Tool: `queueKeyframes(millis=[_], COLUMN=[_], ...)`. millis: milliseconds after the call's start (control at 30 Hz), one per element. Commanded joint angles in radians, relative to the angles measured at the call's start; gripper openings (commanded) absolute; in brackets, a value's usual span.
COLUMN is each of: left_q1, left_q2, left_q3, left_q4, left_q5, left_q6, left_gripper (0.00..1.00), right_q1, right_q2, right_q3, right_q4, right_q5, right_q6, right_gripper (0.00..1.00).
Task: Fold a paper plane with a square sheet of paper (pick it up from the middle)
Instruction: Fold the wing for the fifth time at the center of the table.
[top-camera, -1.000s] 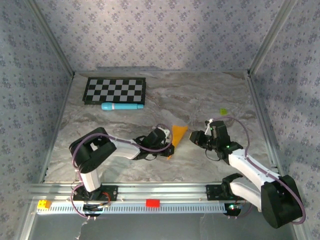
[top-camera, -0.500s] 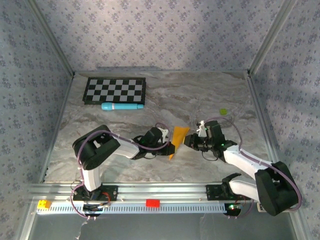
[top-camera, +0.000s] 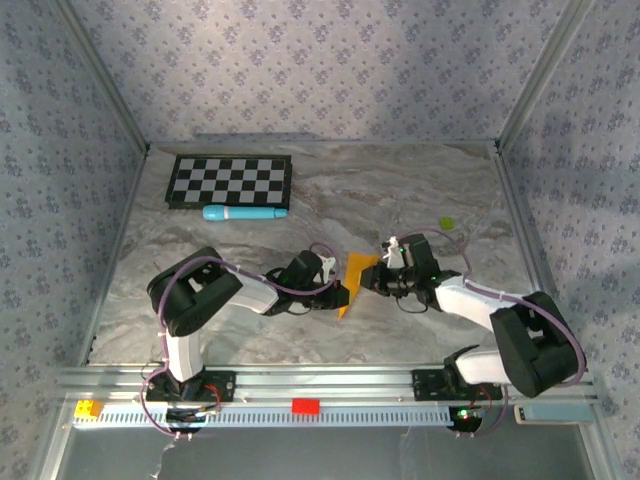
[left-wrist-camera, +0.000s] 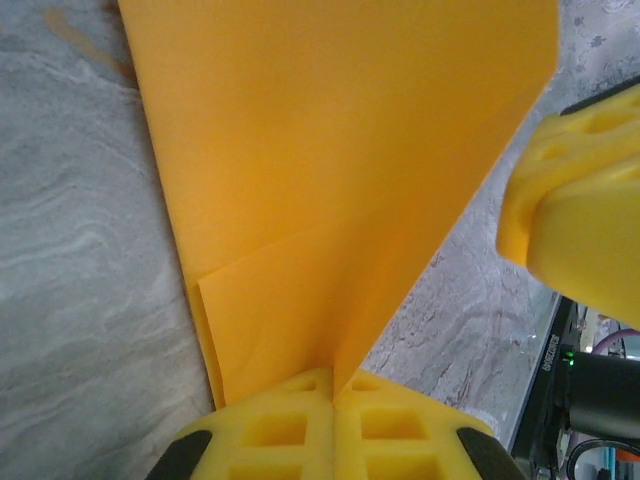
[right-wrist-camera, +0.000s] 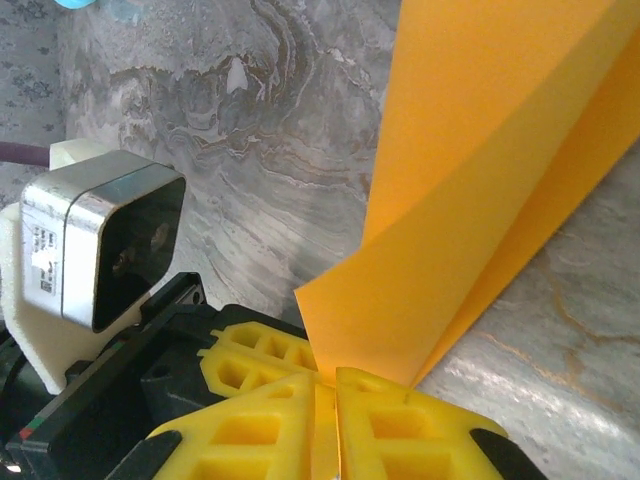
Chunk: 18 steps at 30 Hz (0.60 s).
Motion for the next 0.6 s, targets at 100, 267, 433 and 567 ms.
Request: queueKeyframes(millis=[100,267,433,567], left_q1=[-0.008,-0.008,-0.007,-0.007], left_q2=[0.056,0.06,0.055,0.045], left_q3=[0.023,0.025,0.025,0.021], left_q4=[-0.065,-0.064,-0.062,-0.055], left_q5=[0.019,0.026,0.029,0.035], left_q6=[-0.009,-0.013,-0.016,-0.011], left_gripper=[0.0,0.01,0.05,0.08], right_q1=[0.017,0.015,0.006,0.0], right_q2=[0.066,0.108,0.133,0.132], right_q3=[0.047,0.061,0.056,0.056], right_q4=[0.062,0.039,0.054,0.052], right_q5=[-0.059,-0.028,-0.008,-0.005], right_q6=[0.023,0.02,0.035,0.038], right_gripper=[0.14,0.14,0.14,0.14])
